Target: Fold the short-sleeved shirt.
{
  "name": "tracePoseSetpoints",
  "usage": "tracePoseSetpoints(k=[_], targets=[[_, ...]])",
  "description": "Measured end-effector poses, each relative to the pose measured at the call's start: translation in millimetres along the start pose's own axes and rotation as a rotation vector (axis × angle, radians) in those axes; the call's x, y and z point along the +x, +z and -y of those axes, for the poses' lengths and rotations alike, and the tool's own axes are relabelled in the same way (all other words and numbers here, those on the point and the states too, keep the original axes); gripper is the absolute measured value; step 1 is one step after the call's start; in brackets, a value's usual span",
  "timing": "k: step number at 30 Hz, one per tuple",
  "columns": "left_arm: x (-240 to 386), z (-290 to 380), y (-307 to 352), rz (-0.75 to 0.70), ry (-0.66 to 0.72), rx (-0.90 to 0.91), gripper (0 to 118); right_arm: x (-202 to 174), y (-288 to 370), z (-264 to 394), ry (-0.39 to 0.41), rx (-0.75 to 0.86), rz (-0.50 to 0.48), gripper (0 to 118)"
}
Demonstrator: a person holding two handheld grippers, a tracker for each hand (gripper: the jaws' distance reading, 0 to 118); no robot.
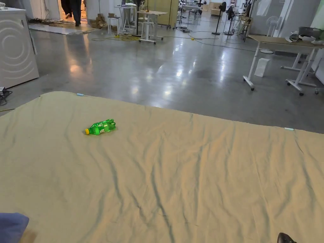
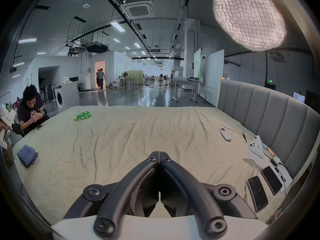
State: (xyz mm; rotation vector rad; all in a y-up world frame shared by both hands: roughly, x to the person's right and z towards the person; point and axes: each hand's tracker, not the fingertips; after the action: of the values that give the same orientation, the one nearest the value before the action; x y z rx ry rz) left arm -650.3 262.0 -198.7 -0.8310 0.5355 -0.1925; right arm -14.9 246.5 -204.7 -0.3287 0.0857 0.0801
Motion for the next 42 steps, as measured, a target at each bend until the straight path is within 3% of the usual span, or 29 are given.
tracePoseSetpoints(k=[7,14,16,18,23,28,42], targets=[[120,16,61,0.211,0.201,0.296,60,3,-5,-6,-0.005,0.054,0.009,0],[209,29,118,0.285,0.235,0.518,58,-6,-17,-13,0.023,0.123,0.002,0],[224,28,125,0.307,0.239,0.565,46,-11,-20,-15,0.031,0.134,-0.003,0],[238,24,139,0.34,0.194,0.586,17,-14,-21,-17,0.039,0.143,-0.007,0],[267,27,161,0.361,0.182,0.615,0,-18,-23,-19,0.027,0.165,-0.005,0],[271,28,161,0.4,0.243,0.585,0,-19,-24,-17,0.04,0.187,0.005,0],[267,28,152,0.351,0.173,0.608,0,-22,-21,-11,0.021,0.18,0.004,0]])
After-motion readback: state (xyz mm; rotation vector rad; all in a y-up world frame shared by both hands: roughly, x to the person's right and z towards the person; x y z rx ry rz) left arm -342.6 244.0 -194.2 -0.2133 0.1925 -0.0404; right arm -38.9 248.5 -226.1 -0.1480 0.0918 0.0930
